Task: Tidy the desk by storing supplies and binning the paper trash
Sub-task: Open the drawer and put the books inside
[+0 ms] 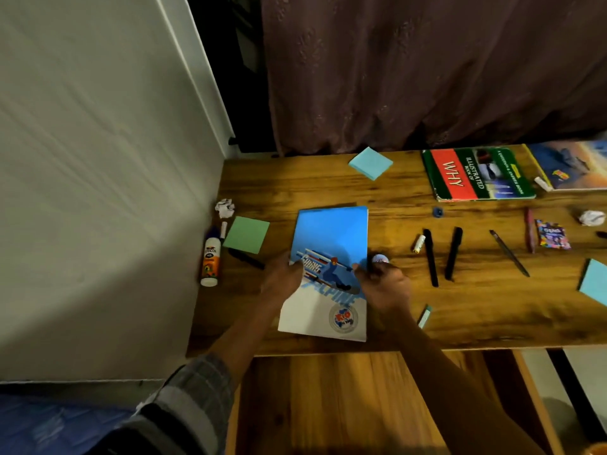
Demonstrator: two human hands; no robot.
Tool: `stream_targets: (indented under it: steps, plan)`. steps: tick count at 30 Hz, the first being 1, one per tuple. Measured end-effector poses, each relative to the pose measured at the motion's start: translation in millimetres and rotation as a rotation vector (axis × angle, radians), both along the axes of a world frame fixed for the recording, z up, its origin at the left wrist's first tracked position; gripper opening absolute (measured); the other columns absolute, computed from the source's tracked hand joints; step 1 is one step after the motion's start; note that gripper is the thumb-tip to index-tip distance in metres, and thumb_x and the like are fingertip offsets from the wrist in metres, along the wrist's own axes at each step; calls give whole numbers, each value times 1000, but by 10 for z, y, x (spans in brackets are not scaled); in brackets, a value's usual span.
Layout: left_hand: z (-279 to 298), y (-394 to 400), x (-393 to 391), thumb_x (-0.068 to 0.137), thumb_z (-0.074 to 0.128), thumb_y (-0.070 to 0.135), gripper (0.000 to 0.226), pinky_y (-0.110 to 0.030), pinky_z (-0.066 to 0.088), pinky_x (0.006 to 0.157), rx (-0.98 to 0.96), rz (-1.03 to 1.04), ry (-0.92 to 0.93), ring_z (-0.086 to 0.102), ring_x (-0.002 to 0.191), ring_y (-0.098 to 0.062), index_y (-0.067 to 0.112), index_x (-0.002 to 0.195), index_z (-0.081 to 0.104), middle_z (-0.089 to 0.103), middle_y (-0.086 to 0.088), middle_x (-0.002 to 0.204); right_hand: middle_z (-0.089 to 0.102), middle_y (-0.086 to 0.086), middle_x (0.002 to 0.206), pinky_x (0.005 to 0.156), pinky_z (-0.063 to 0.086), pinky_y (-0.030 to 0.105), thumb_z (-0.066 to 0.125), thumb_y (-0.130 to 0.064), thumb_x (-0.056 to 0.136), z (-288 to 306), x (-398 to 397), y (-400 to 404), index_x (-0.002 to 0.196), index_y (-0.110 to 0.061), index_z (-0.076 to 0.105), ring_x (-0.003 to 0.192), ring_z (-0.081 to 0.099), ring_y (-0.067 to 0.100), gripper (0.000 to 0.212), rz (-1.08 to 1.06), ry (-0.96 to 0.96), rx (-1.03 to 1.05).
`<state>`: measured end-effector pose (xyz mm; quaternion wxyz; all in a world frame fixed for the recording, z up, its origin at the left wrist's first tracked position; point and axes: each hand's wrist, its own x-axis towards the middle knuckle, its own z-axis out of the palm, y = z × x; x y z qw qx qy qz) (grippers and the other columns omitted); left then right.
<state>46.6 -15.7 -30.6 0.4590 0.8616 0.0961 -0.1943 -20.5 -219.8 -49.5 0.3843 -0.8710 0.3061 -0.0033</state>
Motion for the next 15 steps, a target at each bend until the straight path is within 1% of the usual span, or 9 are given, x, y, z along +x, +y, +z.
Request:
stream_targets:
  steps: [2,5,7,8,10,12,13,14,15]
  plan:
    - [-3,-20,101,101,53,13,25,-39,52,94,-28,70,43,65,109,-38,6,119,69,69,-17,122,77,5,99,67,45,24,70,-48,91,28,48,66,105,-17,74,91,73,26,35,13,-42,25]
    - [-102,-29,149,102,50,9,24,-45,57,92,-79,240,72,68,103,-36,8,117,70,70,-18,123,77,6,102,75,59,35,70,-36,92,35,58,150,115,-23,74,93,73,26,27,-55,-118,66]
    - [-165,-18,96,103,48,3,26,-33,54,82,-137,320,27,66,98,-29,10,113,70,71,-19,123,77,2,101,79,61,41,70,-34,91,32,53,175,114,-21,75,92,73,21,26,-56,-181,117]
    - [-137,-4,51,102,48,-1,28,-29,50,81,-170,336,6,65,100,-27,10,114,70,70,-19,124,78,0,100,80,62,42,71,-33,91,42,44,172,113,-19,75,91,73,17,26,-51,-210,161]
    - [-98,73,-38,101,46,-6,35,-29,48,88,-190,345,-16,64,110,-26,6,125,69,68,-15,128,78,-3,100,82,62,37,74,-27,91,134,-32,175,113,-14,75,90,74,10,26,-30,-269,234]
    - [-53,196,-159,96,46,-10,42,-36,53,96,-252,374,-35,67,113,-30,5,128,69,71,-14,124,77,-4,100,81,60,26,76,-18,90,261,-196,171,114,-9,75,89,73,3,26,-20,-332,275]
    - [-20,265,-261,94,47,-12,43,-41,56,96,-308,401,-52,70,108,-33,6,126,70,74,-14,116,76,-4,100,78,59,21,77,-15,89,316,-312,153,114,-7,75,87,72,0,26,-14,-344,285]
    - [63,321,-400,93,48,-13,43,-41,58,90,-371,434,-61,73,99,-31,6,123,72,77,-11,105,77,-4,100,76,58,19,77,-14,88,368,-451,135,112,-7,75,87,72,-1,25,4,-353,307]
    - [156,363,-530,92,49,-14,42,-36,60,81,-437,456,-68,75,87,-24,7,121,72,78,-6,95,77,-4,101,75,60,23,77,-16,89,424,-581,124,111,-9,75,88,73,1,23,30,-344,345]
